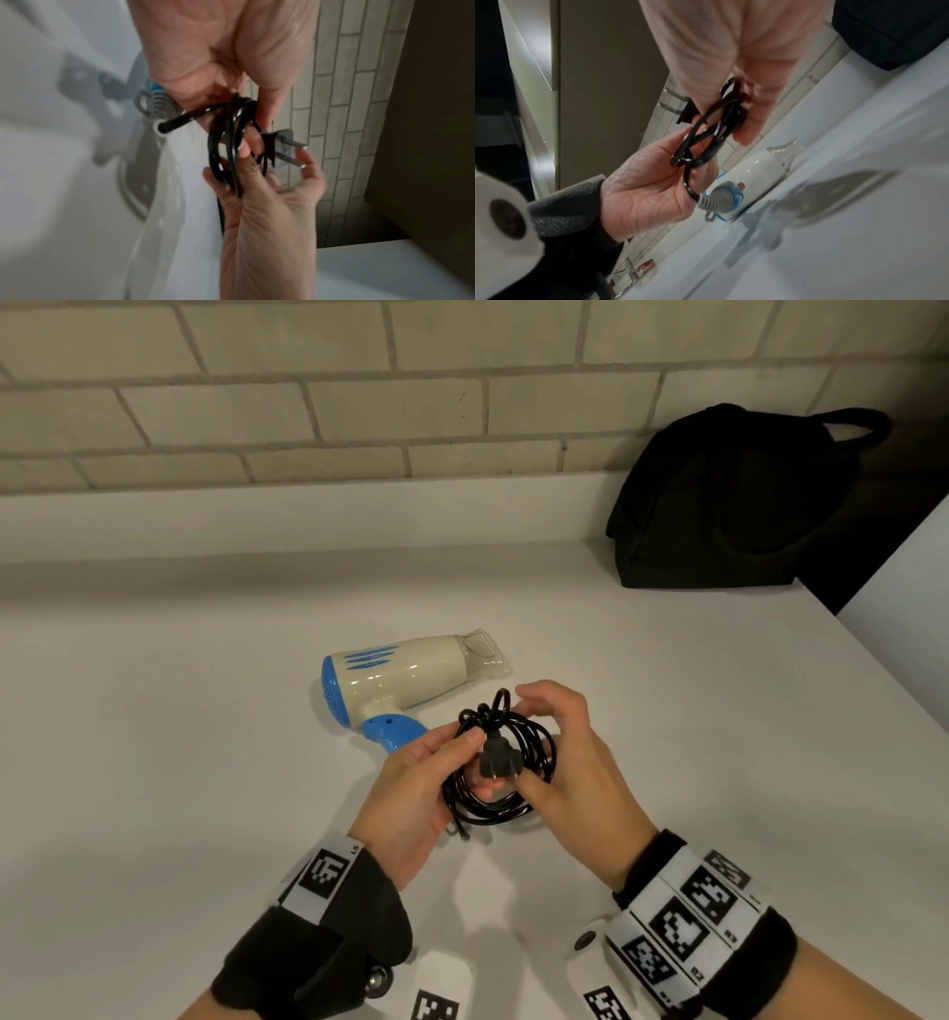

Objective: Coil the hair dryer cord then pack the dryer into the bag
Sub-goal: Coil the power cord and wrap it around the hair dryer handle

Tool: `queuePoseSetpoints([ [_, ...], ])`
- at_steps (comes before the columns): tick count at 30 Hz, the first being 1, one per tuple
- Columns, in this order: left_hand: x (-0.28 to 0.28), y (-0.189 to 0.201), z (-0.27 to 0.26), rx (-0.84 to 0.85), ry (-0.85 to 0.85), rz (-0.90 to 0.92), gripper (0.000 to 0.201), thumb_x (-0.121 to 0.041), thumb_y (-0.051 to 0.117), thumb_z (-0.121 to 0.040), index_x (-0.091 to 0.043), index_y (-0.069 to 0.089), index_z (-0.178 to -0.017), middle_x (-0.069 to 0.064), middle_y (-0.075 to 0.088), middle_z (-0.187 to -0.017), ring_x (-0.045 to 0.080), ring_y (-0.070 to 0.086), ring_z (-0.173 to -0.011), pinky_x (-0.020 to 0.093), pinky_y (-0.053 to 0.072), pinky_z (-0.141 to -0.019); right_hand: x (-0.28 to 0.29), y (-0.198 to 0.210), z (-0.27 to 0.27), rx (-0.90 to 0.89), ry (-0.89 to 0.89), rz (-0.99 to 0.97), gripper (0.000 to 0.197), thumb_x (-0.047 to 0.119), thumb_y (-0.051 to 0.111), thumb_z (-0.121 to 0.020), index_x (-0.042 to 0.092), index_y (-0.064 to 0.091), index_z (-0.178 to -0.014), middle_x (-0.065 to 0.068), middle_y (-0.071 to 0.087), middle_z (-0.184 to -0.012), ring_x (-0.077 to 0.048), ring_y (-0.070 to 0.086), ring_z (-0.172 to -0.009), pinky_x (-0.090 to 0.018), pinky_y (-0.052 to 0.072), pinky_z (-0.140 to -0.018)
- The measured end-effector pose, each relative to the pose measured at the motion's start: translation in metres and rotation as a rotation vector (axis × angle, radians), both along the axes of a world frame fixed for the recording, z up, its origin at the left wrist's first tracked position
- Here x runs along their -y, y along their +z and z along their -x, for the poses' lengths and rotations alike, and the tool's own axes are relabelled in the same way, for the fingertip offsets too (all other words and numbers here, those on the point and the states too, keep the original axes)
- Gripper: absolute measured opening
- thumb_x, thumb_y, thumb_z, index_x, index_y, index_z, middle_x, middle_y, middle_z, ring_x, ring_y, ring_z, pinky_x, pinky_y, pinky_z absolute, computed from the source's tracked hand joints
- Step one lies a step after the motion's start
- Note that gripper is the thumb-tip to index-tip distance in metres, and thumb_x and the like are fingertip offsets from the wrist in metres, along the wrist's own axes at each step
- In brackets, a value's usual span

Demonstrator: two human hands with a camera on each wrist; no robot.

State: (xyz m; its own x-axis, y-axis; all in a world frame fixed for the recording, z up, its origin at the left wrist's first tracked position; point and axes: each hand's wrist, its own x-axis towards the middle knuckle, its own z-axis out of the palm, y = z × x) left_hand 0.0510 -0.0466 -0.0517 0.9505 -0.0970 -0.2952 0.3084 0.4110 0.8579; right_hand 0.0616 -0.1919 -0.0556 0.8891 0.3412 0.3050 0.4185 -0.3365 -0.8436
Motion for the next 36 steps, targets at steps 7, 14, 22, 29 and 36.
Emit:
queuePoseSetpoints([
  [7,0.004,0.008,0.002,0.034,-0.008,-0.069,0.021,-0.023,0.049,-0.085,-0.007,0.059,-0.093,-0.002,0.061,-0.061,0.005,0.056,-0.048,0.017,0.046,-0.046,0.004,0.018,-0.004,0.396,-0.006,0.393,0.021,0.022,0.042,-0.081,0.035,0.048,-0.096,0.014,0.039,-0.114,-0.016,0.057,-0.074,-0.035,0.054,-0.055],
  [14,0.008,0.02,0.002,0.346,-0.009,-0.448,0.041,-0.014,0.039,-0.092,-0.047,0.034,-0.115,-0.011,0.047,-0.104,-0.001,0.048,-0.053,0.011,0.042,-0.047,0.011,0.013,-0.005,0.313,0.157,0.131,0.029,0.008,0.043,-0.085,0.027,0.054,-0.103,0.013,0.056,-0.098,0.001,0.056,-0.09,-0.015,0.047,-0.078],
  [22,0.012,0.006,-0.001,0.561,-0.015,-0.652,0.024,-0.014,0.041,-0.091,-0.036,0.045,-0.097,-0.009,0.05,-0.084,-0.005,0.05,-0.051,0.009,0.041,-0.048,0.022,0.01,0.002,0.17,0.142,0.05,0.032,0.02,0.042,-0.078,0.041,0.048,-0.102,0.02,0.055,-0.112,-0.004,0.061,-0.098,-0.021,0.05,-0.086],
  [29,0.021,-0.003,-0.012,0.581,0.212,-0.77,0.026,-0.012,0.045,-0.09,-0.035,0.043,-0.078,-0.01,0.048,-0.072,-0.006,0.049,-0.067,0.007,0.04,-0.065,0.02,0.01,0.004,0.494,0.1,0.205,0.032,0.005,0.049,-0.075,0.024,0.051,-0.101,0.002,0.069,-0.107,-0.011,0.061,-0.098,-0.038,0.045,-0.096],
  [36,0.024,0.002,-0.015,0.614,0.236,-0.797,0.028,-0.012,0.046,-0.09,-0.036,0.043,-0.076,-0.012,0.048,-0.067,-0.007,0.048,-0.061,0.006,0.039,-0.06,0.027,0.015,0.014,0.512,0.138,0.144,0.023,0.02,0.029,-0.093,0.02,0.05,-0.1,-0.001,0.069,-0.108,-0.012,0.063,-0.097,-0.037,0.044,-0.098],
])
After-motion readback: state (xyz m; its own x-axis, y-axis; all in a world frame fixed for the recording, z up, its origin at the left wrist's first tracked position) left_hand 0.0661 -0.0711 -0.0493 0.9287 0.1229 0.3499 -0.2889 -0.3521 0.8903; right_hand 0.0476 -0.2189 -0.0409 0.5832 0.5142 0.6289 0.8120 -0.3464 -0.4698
